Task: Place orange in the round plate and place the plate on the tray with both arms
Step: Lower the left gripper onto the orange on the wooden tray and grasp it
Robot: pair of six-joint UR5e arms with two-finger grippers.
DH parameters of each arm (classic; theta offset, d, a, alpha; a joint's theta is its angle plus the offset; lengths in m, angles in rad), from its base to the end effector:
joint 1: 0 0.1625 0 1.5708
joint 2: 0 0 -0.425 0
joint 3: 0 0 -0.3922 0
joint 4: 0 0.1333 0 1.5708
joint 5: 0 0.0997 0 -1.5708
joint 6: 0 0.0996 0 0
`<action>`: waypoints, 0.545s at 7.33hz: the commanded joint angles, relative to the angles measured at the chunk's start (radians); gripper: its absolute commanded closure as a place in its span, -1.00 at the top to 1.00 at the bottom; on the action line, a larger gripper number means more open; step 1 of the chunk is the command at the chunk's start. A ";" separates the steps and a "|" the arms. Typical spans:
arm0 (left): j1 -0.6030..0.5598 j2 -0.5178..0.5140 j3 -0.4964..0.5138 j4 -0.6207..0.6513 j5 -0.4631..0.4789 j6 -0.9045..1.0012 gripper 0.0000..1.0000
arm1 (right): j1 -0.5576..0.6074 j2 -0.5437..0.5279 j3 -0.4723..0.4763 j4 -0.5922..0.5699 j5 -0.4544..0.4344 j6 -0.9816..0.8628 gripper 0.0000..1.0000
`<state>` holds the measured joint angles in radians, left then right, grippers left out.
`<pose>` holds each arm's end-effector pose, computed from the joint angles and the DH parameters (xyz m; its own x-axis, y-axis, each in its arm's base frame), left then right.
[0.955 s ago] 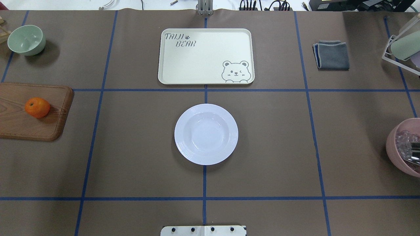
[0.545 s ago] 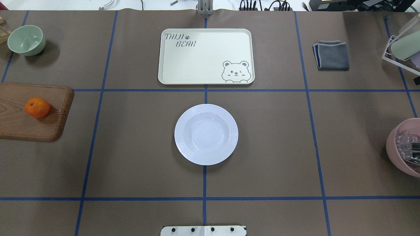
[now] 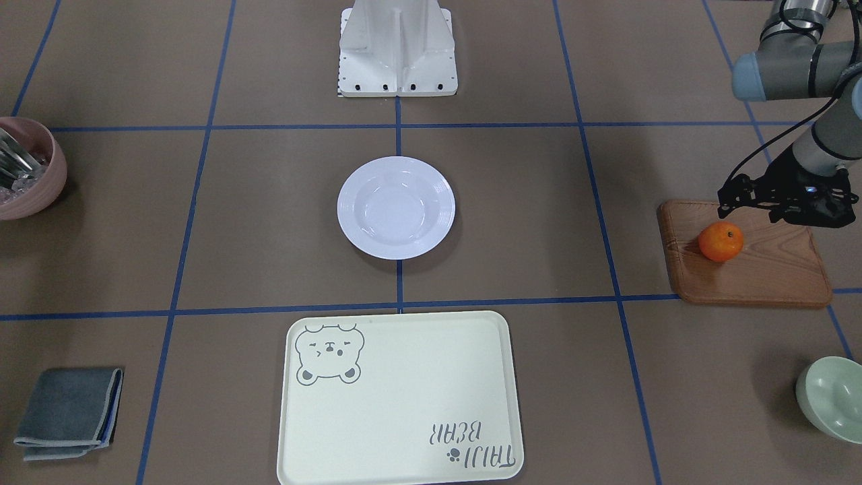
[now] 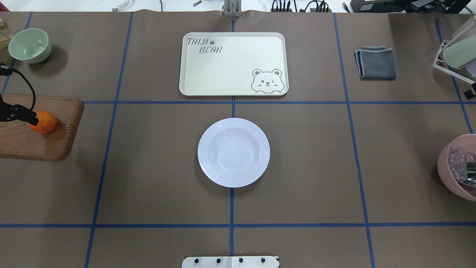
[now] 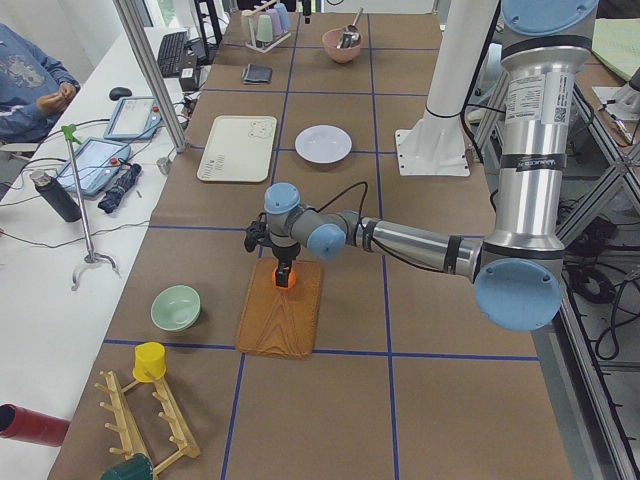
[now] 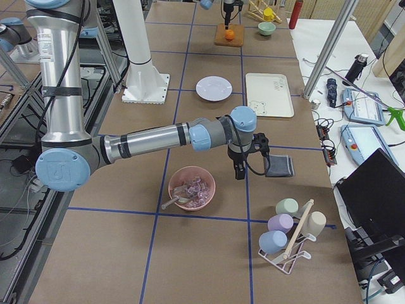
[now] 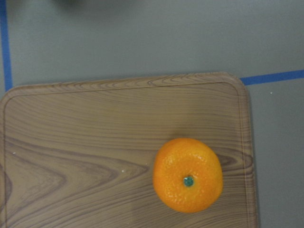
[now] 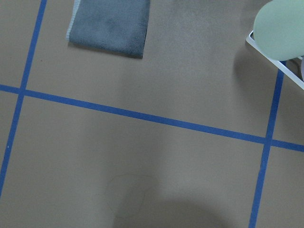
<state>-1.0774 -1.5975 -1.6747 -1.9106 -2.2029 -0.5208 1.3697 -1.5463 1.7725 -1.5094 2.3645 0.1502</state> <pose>0.1833 -0.4981 0.5627 0.7164 0.1454 -0.6824 -0.0758 0.9885 0.1311 -0.0404 -0.5102 0.5381 0.6681 -0.1938 0.7184 0.0926 0.9796 0.1782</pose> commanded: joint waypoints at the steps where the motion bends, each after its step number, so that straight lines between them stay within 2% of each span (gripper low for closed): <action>1: 0.007 -0.044 0.061 -0.004 -0.004 -0.010 0.95 | -0.003 0.000 -0.001 0.000 -0.001 0.000 1.00; 4: 0.042 -0.084 0.110 -0.007 -0.001 -0.027 0.95 | -0.008 0.000 -0.001 0.000 -0.002 0.000 1.00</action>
<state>-1.0500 -1.6634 -1.5888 -1.9157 -2.2049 -0.5413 1.3641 -1.5463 1.7722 -1.5094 2.3635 0.1503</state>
